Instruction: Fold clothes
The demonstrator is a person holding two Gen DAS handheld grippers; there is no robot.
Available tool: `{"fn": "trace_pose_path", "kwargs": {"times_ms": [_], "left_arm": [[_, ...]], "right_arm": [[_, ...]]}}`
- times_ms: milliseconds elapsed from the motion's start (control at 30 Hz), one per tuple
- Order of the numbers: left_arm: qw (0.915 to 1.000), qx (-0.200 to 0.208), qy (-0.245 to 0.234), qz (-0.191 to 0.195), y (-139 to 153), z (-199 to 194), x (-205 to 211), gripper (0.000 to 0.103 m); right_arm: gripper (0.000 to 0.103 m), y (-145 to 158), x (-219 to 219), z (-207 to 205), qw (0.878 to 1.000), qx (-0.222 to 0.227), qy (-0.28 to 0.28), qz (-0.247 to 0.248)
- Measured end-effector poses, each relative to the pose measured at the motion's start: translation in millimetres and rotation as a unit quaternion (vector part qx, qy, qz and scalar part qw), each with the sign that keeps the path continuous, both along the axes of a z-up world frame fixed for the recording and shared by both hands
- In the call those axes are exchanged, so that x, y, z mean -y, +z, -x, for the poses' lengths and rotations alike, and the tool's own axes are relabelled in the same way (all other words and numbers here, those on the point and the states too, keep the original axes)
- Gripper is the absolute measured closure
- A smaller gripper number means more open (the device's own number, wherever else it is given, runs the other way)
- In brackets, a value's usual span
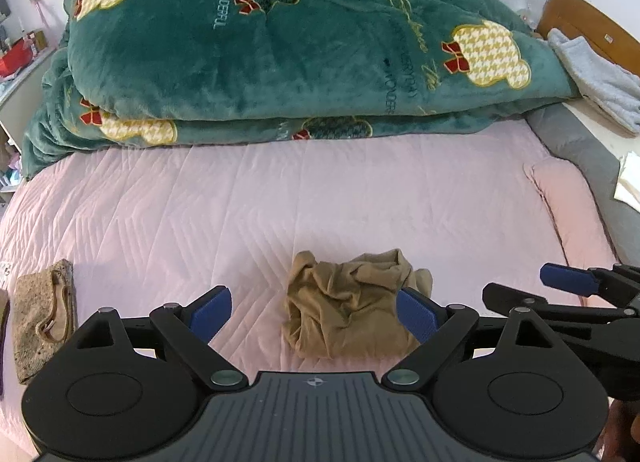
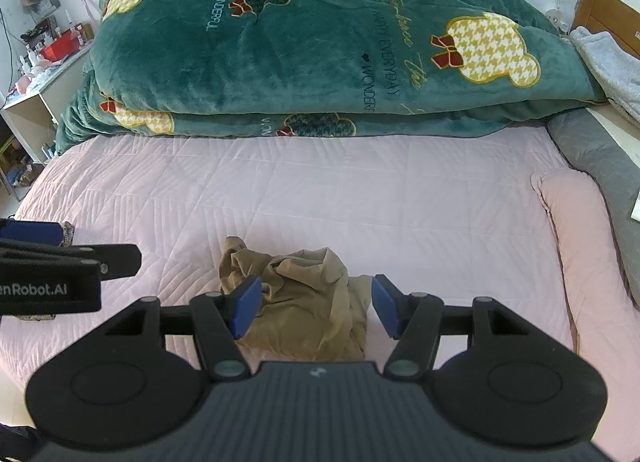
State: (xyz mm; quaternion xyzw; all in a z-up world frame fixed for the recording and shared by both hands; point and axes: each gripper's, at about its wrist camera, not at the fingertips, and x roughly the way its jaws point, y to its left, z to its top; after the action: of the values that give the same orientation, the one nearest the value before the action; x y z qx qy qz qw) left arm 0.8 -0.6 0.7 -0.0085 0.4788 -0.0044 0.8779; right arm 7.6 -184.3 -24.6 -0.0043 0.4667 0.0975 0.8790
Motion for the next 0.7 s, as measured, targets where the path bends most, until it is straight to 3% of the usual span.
{"fn": "trace_pose_path", "kwargs": {"times_ms": [367,700], "left_arm": [[1.0,-0.009,0.004,-0.002,-16.6,6.6,-1.7,0.012],[0.9998,-0.021,0.003,-0.004,-10.5,-3.4,-5.1,0.012]], "right_arm": [[0.042,-0.3,3.3,-2.3,1.0,-0.002,-0.003,-0.006],[0.041,-0.1,0.8,-5.1,1.0,-0.002,-0.002,-0.002]]}}
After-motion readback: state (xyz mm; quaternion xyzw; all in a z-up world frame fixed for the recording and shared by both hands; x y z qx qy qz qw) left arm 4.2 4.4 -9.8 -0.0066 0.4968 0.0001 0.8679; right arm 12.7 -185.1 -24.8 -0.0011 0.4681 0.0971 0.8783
